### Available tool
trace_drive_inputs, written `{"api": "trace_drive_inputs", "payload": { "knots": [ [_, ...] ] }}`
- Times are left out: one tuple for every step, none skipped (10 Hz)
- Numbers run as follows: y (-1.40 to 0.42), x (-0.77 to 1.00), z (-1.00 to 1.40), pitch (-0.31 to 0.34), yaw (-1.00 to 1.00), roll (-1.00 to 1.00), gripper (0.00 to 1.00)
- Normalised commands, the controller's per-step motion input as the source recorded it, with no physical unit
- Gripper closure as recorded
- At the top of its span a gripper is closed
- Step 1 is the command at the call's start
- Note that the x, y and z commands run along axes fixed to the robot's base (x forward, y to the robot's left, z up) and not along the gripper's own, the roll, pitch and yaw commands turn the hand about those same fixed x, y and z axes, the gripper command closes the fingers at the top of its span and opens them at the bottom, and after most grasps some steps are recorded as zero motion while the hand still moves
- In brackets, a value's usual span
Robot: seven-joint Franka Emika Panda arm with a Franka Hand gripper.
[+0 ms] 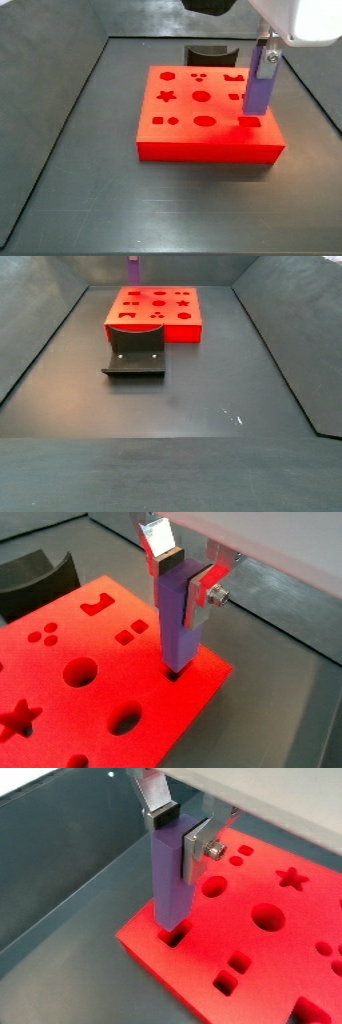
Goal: Insert the rectangle object.
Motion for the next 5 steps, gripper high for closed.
{"api": "trace_drive_inputs", "payload": {
  "knots": [
    [-0.08, 0.54, -0.27, 0.290, 0.00, 0.34, 1.00],
    [0.00, 0.70, -0.23, 0.297, 0.17, 0.34, 1.00],
    [-0.02, 0.57, -0.06, 0.330, 0.12, 0.42, 1.00],
    [-0.12, 0.54, -0.05, 0.374, 0.07, 0.41, 1.00],
    [-0.10, 0.56, 0.00, 0.389, 0.07, 0.35, 1.00]
  ]
}}
